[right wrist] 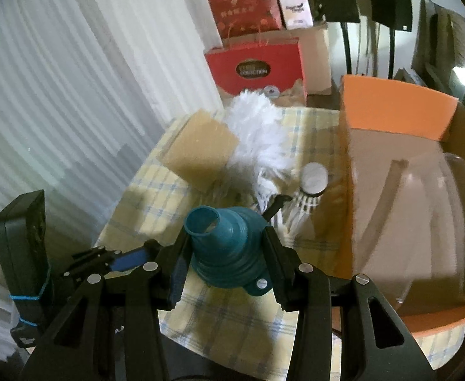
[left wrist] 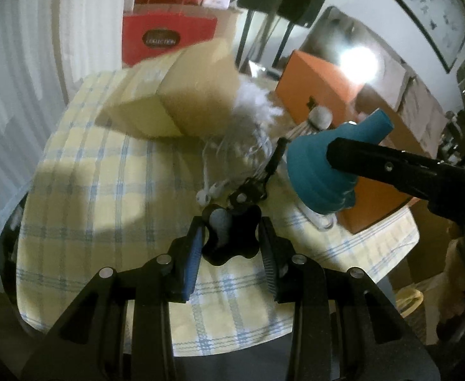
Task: Organize objects
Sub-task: 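Grasp the teal funnel with the right tool while the left tool grasps the black knob, then carry the teal funnel and black knob into the box and release both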
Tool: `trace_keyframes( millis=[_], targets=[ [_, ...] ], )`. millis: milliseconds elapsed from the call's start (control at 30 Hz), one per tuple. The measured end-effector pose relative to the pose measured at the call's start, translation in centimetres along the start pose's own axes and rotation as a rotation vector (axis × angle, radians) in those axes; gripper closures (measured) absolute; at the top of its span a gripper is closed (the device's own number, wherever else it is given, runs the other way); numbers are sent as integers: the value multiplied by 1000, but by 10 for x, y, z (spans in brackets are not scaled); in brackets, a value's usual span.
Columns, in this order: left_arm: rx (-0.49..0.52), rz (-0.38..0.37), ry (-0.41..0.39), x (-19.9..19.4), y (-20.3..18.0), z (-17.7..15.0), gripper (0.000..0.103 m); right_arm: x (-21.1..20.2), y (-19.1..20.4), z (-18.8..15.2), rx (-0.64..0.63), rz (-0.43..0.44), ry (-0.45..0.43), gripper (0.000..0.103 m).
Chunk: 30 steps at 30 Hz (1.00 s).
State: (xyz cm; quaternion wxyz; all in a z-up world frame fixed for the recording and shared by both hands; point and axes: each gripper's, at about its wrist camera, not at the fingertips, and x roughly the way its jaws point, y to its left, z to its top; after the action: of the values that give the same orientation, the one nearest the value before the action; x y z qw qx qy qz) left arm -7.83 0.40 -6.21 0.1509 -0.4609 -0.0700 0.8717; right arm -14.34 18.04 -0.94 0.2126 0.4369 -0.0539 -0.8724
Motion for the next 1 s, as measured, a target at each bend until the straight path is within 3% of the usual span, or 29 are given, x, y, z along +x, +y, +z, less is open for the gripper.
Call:
trace_keyframes(
  millis=[500,1000],
  targets=[
    [79,-70,-66,-21,-45,35,71,-66,-39,13,74,-76,-111,58],
    [157,-160,-63,-8,-109,58,71,-102,-114,3,184,-207,-127,58]
  ],
)
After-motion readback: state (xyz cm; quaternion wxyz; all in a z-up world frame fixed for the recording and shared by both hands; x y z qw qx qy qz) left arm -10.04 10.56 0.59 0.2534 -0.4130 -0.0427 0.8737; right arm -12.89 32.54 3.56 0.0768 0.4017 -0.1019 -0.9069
